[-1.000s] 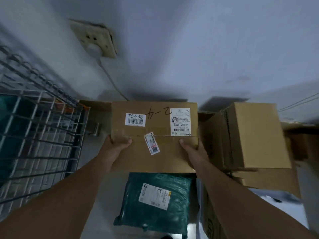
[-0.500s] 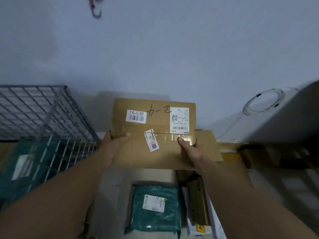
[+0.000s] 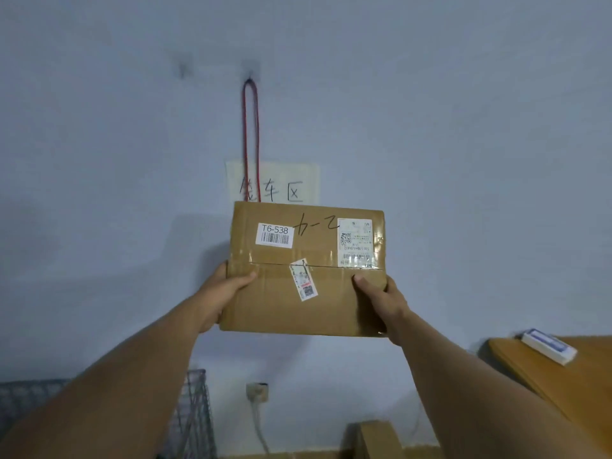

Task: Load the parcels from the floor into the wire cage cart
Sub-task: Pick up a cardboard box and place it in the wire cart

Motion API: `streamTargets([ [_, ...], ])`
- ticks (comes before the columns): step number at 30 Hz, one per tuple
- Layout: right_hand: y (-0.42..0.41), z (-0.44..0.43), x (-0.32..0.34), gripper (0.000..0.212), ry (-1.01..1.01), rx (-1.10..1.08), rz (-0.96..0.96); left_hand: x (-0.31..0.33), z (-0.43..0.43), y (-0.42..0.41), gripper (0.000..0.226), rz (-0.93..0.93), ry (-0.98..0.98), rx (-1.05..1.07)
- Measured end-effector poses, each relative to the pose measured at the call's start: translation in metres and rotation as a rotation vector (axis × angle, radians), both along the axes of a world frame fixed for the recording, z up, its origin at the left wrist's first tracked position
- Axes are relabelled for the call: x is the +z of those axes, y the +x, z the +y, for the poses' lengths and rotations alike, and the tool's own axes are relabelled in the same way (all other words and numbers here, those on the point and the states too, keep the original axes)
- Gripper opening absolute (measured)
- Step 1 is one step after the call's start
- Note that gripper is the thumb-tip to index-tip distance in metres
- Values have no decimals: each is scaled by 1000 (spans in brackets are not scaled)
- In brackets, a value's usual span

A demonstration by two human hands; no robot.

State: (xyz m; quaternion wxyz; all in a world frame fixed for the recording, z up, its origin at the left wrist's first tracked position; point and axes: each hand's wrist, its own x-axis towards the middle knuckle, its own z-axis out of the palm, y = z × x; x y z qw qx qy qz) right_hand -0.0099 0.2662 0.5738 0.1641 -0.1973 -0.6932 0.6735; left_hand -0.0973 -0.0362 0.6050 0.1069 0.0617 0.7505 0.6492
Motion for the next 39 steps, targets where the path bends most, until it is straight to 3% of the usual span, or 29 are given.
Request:
streamTargets([
  [9,14,-48,238,73,44,99,258,238,-64,41,44,298,62,121],
  [18,9,-134,333,69,37,262,384,328,-161,83,59,443,97,317],
  [21,-2,-169,335,75,38,272,407,337,-195,87,64,420,107,345],
  [25,-19,-225,326,100,102,307,421,330,-243,78,75,389,106,355],
  [30,-51,-305,299,75,70,244,360,291,-324,38,88,342,112,322],
  [36,-103,-416,233,84,106,261,272,224,-433,-25,90,244,53,261],
  [39,-130,-463,179,89,95,255,147,174,-478,-53,80,177,26,242],
])
